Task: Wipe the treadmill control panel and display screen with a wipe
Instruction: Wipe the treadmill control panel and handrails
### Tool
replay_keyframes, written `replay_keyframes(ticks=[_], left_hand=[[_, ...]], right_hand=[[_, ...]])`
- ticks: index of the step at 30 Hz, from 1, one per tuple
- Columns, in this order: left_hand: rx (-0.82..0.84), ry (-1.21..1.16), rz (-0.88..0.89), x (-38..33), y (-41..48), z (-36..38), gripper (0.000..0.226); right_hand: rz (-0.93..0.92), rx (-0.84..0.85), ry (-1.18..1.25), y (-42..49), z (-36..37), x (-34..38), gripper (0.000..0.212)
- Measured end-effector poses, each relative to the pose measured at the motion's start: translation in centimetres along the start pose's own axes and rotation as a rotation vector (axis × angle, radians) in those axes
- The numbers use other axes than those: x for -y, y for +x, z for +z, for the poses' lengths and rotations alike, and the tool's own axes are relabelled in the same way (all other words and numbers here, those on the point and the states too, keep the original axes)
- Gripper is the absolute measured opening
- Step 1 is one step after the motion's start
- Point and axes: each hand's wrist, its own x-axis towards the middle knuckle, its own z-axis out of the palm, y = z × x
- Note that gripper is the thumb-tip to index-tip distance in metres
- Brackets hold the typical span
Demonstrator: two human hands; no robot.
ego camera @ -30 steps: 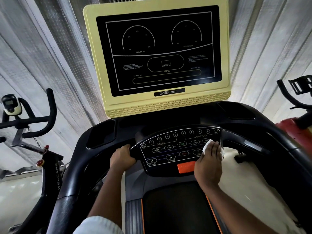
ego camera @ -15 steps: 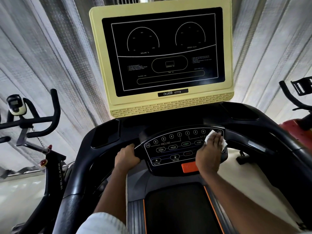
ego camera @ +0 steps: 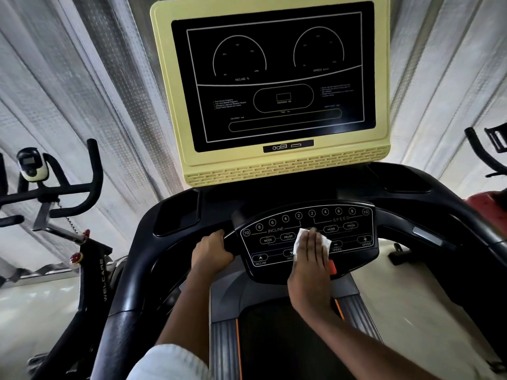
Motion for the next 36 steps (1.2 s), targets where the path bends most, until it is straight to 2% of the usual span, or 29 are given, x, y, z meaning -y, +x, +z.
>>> replay_keyframes(ticks=[2, 5, 6, 11, 13, 15, 17, 22, 26, 32, 36], left_hand=[[0.002, 0.007, -0.001, -0.1, 0.1, 0.0, 0.026], [0.003, 0.008, 0.004, -0.1, 0.0, 0.1, 0.025], [0.003, 0.009, 0.004, -0.1, 0.0, 0.0, 0.024], [-0.022, 0.005, 0.028, -0.1, -0.1, 0.0, 0.028], [-0.014, 0.005, 0.027, -0.1, -0.2, -0.1, 0.024], [-0.007, 0.007, 0.022, -0.2, -0.3, -0.2, 0.021], [-0.004, 0.003, 0.023, -0.3, -0.3, -0.3, 0.021], [-0.027, 0.01, 0.033, -0.1, -0.2, -0.1, 0.028], [0.0, 0.026, 0.039, -0.1, -0.2, -0.3, 0.027], [0.01, 0.008, 0.068, 0.3, 0.1, -0.2, 0.026], [0.006, 0.013, 0.057, 0.1, 0.0, -0.1, 0.026]], right_hand=[[-0.018, 0.016, -0.009, 1.1, -0.2, -0.5, 0.067], [0.187, -0.021, 0.042, 5.0, -1.1, -0.4, 0.069], [0.205, -0.024, 0.045, 4.9, -1.0, 0.2, 0.07], [-0.101, 0.066, 0.03, -1.4, 0.6, 3.0, 0.072], [-0.079, 0.063, 0.056, 0.7, 0.6, 2.8, 0.072], [0.035, 0.048, 0.071, 3.4, 0.2, 2.9, 0.071], [0.076, 0.049, 0.079, 3.0, 0.3, 3.7, 0.072], [-0.235, 0.185, 0.093, -2.1, 1.2, 5.1, 0.075], [-0.2, 0.164, 0.077, 2.4, 1.6, 7.2, 0.068], [-0.391, 0.254, 0.084, -4.4, 1.6, 5.6, 0.071], [-0.311, 0.215, 0.091, -1.4, 2.4, 7.9, 0.073]])
